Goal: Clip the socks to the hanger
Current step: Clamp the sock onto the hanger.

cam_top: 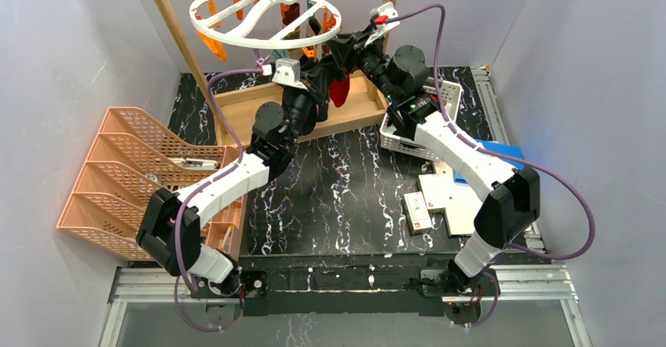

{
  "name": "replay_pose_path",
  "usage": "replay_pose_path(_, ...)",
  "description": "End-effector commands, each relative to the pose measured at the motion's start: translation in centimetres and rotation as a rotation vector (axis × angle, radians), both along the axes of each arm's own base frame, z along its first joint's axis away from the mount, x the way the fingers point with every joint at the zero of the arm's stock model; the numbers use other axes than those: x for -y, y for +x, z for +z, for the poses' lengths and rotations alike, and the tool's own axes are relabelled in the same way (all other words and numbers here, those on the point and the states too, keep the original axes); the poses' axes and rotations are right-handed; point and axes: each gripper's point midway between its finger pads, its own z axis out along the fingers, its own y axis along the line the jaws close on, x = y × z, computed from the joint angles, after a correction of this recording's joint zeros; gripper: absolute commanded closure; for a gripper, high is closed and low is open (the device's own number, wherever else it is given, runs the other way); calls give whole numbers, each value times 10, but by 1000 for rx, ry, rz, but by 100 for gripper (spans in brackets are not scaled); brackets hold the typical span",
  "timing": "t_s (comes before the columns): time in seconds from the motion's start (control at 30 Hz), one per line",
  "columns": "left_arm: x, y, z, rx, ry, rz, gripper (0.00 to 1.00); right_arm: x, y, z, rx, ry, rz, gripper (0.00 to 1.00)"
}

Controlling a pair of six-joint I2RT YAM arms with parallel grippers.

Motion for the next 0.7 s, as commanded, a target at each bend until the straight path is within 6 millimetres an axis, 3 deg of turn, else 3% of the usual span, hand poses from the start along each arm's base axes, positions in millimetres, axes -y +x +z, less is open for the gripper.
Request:
replay_pose_path(0.0, -15, -23, 40, 56, -156, -24, 100, 10, -9, 25, 44, 78, -16, 99)
replay_pose_path(0.3, -10, -20, 38, 48, -168, -45, 100, 7, -12, 24, 20, 102, 8, 99)
replay_pose_path(0.67, -2, -12, 49, 75, -159, -48, 100, 6, -14, 19, -2, 102, 21, 99)
